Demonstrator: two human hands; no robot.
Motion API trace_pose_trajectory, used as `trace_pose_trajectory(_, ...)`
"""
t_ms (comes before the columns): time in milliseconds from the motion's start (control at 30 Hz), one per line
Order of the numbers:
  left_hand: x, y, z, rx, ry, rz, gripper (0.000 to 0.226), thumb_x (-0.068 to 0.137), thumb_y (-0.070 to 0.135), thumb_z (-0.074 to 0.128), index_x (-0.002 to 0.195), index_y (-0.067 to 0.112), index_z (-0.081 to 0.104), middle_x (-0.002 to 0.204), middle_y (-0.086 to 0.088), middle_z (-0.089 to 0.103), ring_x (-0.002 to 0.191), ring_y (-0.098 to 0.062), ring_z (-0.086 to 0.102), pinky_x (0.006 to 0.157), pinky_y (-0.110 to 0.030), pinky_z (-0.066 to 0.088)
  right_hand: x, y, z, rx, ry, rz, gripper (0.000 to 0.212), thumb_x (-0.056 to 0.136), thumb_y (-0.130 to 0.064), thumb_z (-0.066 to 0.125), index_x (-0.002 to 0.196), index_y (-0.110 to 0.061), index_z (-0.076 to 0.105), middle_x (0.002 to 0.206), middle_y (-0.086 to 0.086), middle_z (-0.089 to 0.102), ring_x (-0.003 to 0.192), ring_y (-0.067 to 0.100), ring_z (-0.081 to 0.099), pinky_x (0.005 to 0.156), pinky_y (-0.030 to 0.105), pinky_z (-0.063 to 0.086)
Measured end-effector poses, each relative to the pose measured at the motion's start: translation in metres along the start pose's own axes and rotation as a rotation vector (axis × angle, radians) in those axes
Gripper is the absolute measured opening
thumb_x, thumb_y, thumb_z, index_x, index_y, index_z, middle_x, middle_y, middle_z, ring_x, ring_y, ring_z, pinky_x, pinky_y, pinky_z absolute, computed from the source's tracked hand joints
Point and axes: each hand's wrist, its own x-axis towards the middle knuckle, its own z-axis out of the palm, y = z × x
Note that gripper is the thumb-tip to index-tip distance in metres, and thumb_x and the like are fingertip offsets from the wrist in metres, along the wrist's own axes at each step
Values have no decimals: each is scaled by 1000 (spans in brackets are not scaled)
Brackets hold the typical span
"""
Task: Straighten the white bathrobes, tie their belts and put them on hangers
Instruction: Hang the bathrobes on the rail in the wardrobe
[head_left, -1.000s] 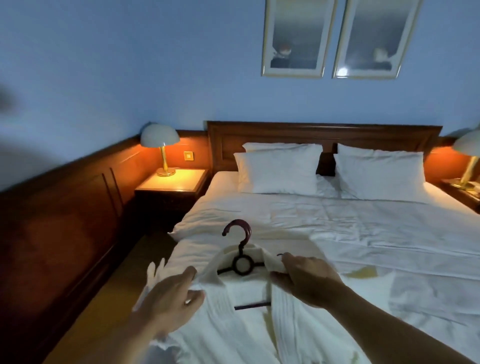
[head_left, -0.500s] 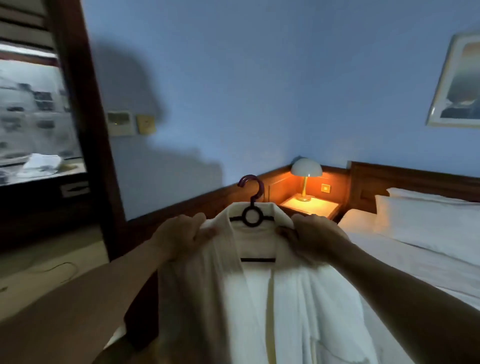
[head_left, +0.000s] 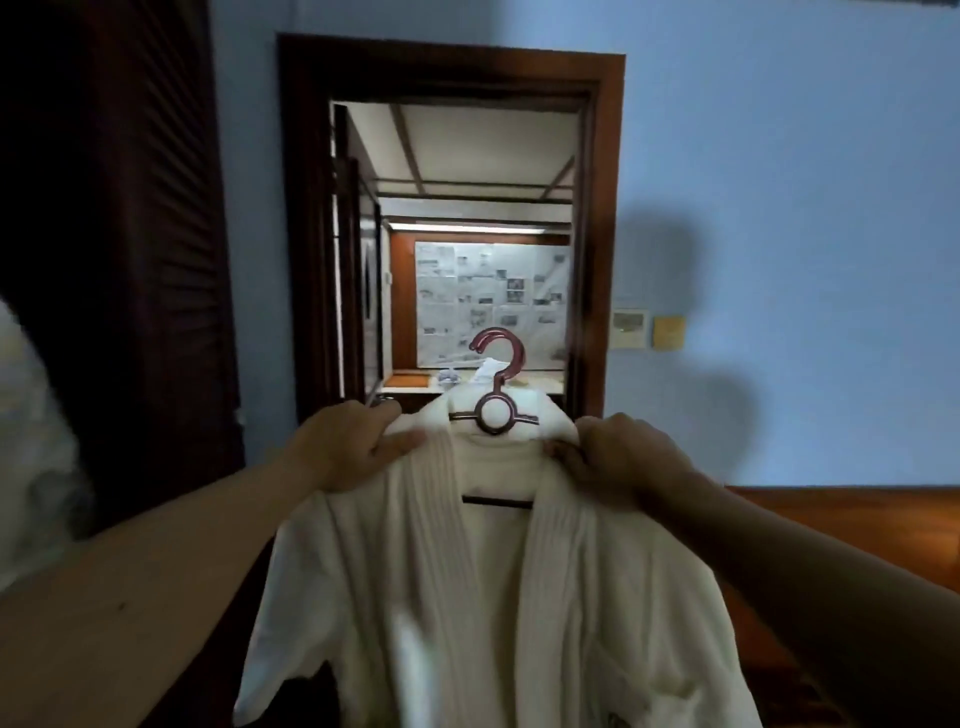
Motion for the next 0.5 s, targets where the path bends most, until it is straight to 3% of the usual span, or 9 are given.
trace_pose_trajectory(100, -36, -54, -52, 48, 43, -116, 72, 80, 90, 13, 85, 28, 50, 82, 2, 66, 77, -22, 65, 70, -40, 51, 41, -64, -18, 44, 33, -144, 64, 100, -68, 27, 119, -16, 60, 121, 15, 66, 110, 35, 63, 82, 37, 48)
trace_pose_trajectory(233, -74, -124, -118, 109, 110, -231, 55, 86, 83, 25, 73, 34, 45, 69, 12, 56, 65, -13, 59, 63, -35, 47, 97, -145, -42, 94, 81, -248, 61, 98, -70, 27, 95, -18, 58, 108, 14, 68, 98, 32, 65, 80, 39, 53)
trace_pose_trajectory(367, -99, -192, -169, 189, 110, -304, 68, 85, 87, 25, 69, 23, 43, 61, 6, 54, 57, -10, 54, 60, -36, 45, 146, -217, -51, 174, 108, -345, 61, 100, -66, 32, 101, -14, 64, 104, 14, 69, 96, 31, 66, 75, 35, 48)
trace_pose_trajectory(500, -137, -256, -216, 301, 55, -372, 62, 90, 79, 30, 70, 22, 43, 65, 2, 55, 61, -14, 54, 61, -36, 43, 196, -305, -42, 271, 78, -416, 52, 95, -73, 34, 76, -27, 47, 82, 2, 62, 75, 20, 63, 75, 38, 55)
